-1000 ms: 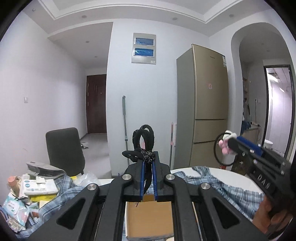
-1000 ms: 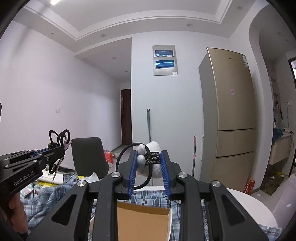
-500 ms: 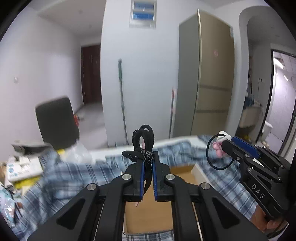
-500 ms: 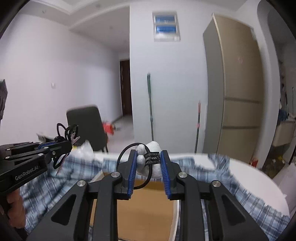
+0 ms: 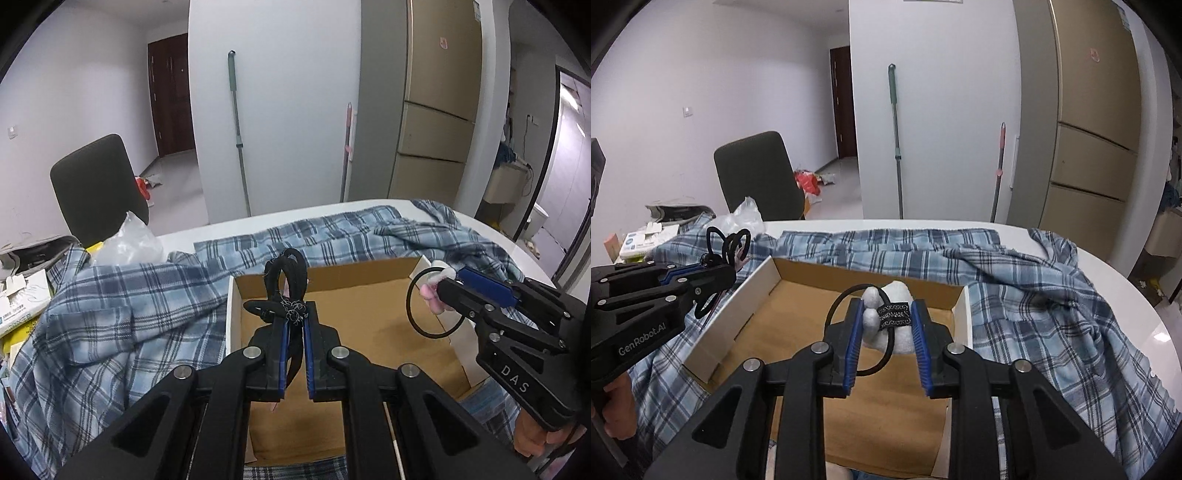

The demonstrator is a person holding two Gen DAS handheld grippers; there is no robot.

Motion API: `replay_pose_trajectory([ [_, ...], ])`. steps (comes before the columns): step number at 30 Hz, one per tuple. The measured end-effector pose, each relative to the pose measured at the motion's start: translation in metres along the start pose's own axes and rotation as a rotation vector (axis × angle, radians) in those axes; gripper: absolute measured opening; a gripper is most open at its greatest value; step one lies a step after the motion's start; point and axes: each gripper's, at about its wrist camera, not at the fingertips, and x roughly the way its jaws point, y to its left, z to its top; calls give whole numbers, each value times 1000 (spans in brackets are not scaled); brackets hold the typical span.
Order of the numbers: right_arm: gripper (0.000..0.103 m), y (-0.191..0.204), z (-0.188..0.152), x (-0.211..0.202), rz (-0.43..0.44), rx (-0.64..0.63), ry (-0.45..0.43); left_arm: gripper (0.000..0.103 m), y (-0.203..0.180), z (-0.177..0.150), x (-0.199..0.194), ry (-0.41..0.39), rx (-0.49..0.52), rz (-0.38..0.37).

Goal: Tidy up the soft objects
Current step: 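Carry the earbuds with the right gripper and hair ties with the left into the box, then open both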

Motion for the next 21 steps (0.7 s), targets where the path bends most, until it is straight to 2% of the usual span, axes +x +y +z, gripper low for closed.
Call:
replay_pose_trajectory([
  [2,34,0,0,0,13,8,9,12,-3,-1,1,9,7,3],
  [3,41,-1,0,1,16,12,10,23,-4,-1,1,10,10,8],
  [4,54,-2,0,0,11,14,4,30,-5,-1,2,9,14,13],
  [5,56,-2,0,-3,2,14,-10,48,-6,-2,1,-3,15,17],
  [6,56,-2,1,-4,-2,10,-17,60,-4,-2,-1,-13,14,21],
  [13,56,-2,10,-19,-12,5,-55,61,0,6,-20,-68,-3,35],
  [17,56,-4,23,-42,-19,11,-112,61,0,15,-46,-122,-12,32],
  [21,57,-4,34,-69,-17,6,-166,61,-6,25,-73,-168,32,16],
])
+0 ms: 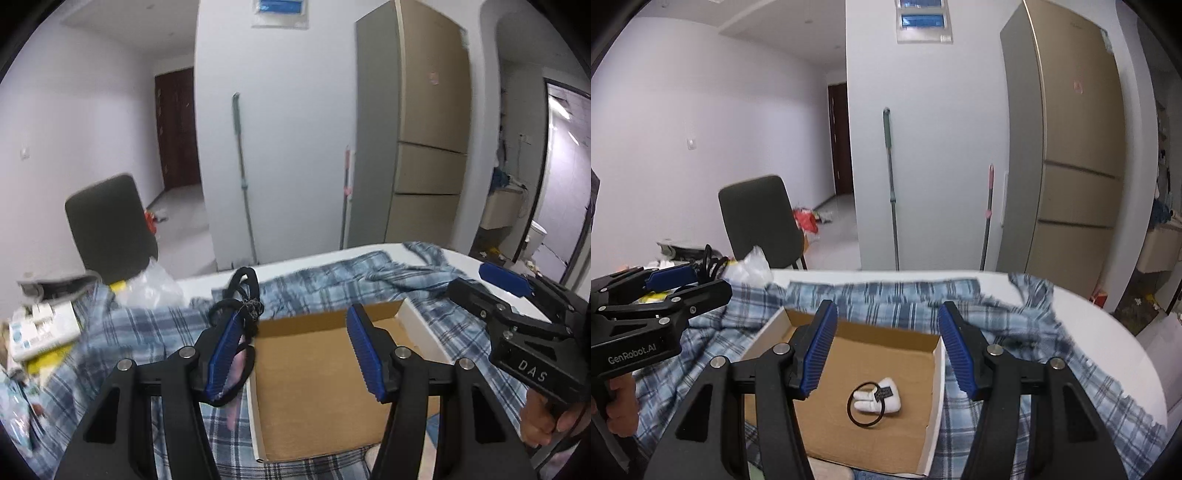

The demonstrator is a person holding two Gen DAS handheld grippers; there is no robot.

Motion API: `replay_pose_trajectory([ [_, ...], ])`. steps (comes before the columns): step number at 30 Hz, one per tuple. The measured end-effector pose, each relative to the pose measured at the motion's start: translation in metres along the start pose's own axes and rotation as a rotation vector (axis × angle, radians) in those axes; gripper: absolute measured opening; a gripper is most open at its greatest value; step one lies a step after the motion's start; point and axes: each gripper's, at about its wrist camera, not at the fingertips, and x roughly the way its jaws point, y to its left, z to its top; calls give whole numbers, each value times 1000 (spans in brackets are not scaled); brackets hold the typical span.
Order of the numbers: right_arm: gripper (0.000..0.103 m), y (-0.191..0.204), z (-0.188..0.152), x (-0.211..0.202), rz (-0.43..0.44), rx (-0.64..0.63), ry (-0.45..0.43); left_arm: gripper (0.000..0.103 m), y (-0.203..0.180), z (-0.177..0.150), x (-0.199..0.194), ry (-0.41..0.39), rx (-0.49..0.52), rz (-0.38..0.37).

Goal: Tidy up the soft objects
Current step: 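Carry the earbuds with the right gripper and hair ties with the left into the box, then open both, then move both grippers back to the items and grasp the white cable with the right gripper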

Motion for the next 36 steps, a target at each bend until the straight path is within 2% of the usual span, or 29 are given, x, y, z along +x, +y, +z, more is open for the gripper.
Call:
replay_pose_trajectory([
  [2,59,1,4,-7,-8,-11,-18,61,-4,7,-5,-5,21,2],
  [4,59,0,5,-8,-16,-16,-12,61,-7,13,-1,24,34,-10],
  [6,59,-1,5,-3,-9,-5,32,61,-9,20,14,121,43,-51],
  [10,59,-4,-1,21,1,4,179,61,-9,32,45,298,48,-104],
  [13,59,-8,-8,35,8,18,241,61,-10,37,54,341,61,-98],
  [18,59,-14,-18,40,20,43,271,63,-16,39,64,416,77,-119],
  [21,59,-15,-16,35,19,43,261,63,-13,35,58,382,80,-84],
  [24,59,-16,-14,28,14,45,249,63,-10,31,48,349,65,-87],
  [29,59,-14,-8,7,33,43,216,63,-2,19,14,272,42,-75],
  [36,59,-3,-10,-38,70,26,148,63,2,-14,-42,216,35,-81],
])
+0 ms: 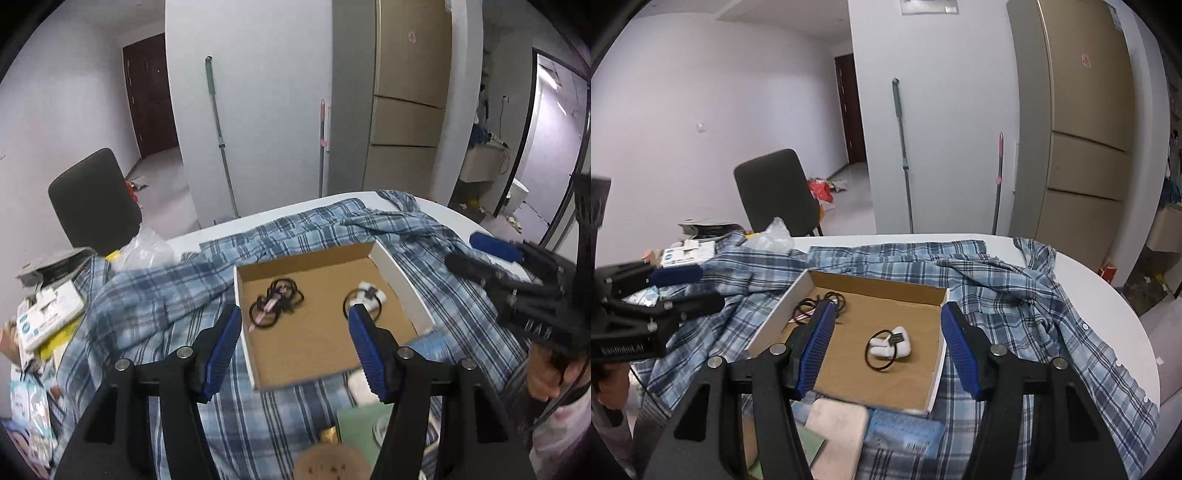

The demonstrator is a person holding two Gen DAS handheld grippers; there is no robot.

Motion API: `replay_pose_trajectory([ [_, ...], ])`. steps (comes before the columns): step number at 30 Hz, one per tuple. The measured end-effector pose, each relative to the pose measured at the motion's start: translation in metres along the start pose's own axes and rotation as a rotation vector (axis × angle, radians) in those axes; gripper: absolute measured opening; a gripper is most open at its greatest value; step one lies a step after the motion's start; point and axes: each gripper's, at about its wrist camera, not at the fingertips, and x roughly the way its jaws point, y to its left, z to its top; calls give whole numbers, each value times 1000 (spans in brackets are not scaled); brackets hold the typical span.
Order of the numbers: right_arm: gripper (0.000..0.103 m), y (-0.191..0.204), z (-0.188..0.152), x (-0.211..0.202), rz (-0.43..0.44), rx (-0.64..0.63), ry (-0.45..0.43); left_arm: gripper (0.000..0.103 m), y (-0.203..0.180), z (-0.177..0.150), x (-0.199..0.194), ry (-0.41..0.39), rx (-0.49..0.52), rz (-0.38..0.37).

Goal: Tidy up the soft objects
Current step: 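Move both grippers back to the items and grasp the white cable with the right gripper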

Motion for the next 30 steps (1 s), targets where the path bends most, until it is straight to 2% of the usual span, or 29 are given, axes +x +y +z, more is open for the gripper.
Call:
replay_pose_trajectory([
  [4,59,5,-15,-23,34,26,-19,63,0,-31,-22,-1,-37,-25],
  [8,59,9,-38,-41,64,60,-20,63,-4,-63,-43,-25,-56,4],
  [12,59,15,-63,-50,82,89,-1,63,-1,-89,-51,-24,-108,-1],
  [15,59,20,-80,-49,70,106,23,63,3,-106,-51,-24,-147,1],
  [21,59,30,-113,-40,35,141,79,64,3,-132,-44,-30,-147,1],
  [27,58,34,-135,-22,17,173,155,66,4,-143,-34,-44,-149,-7],
  [30,54,40,-142,-18,35,172,178,67,4,-148,-28,-50,-154,3],
])
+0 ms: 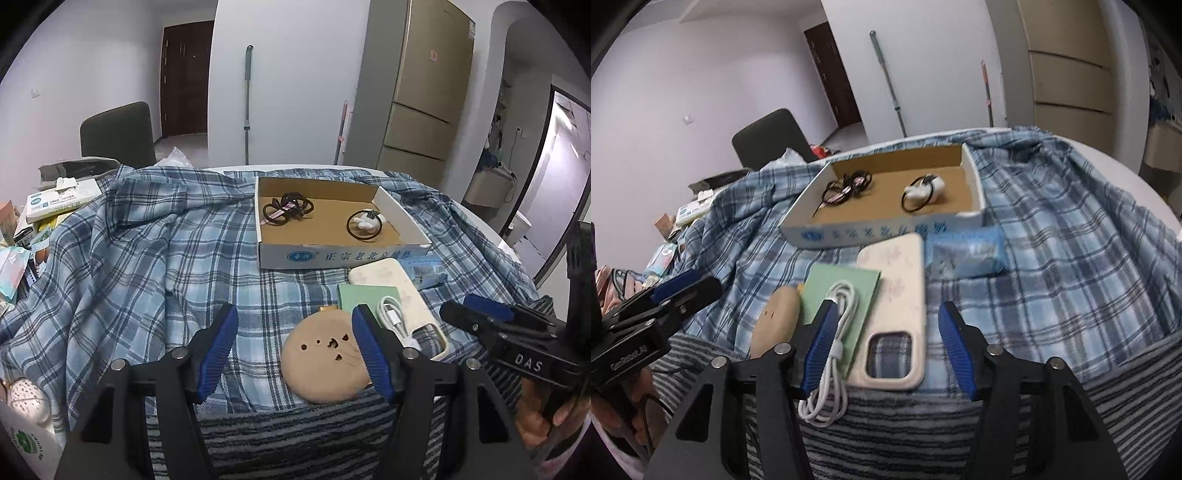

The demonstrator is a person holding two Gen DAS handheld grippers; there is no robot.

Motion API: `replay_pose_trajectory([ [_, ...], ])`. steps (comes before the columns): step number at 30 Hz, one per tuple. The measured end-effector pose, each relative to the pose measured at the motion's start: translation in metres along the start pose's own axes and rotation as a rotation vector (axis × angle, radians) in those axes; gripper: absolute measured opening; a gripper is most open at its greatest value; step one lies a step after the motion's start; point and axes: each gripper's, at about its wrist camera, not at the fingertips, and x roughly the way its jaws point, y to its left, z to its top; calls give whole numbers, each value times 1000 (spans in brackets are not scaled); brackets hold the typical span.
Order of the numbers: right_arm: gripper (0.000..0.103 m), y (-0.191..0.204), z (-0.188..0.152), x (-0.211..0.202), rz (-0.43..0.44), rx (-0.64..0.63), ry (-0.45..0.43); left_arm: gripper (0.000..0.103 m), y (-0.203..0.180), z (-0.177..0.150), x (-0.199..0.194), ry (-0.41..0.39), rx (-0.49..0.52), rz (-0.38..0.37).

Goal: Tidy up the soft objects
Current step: 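Move both grippers back to the items and grasp the white cable with the right gripper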

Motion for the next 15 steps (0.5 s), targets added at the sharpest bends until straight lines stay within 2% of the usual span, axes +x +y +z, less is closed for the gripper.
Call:
replay_pose_trajectory([
  [6,42,20,-8,6,22,-59,21,67,4,-10,8,-8,-3,36],
  [9,37,29,-10,11,48,-79,42,67,7,-11,10,-4,-9,28],
  [10,36,31,-11,13,56,-83,49,68,8,-11,9,-10,-13,26],
  [12,34,34,-13,18,63,-87,66,81,11,-11,8,-24,-25,27],
  [15,32,37,-16,26,68,-85,90,82,16,-11,5,-42,-54,16],
])
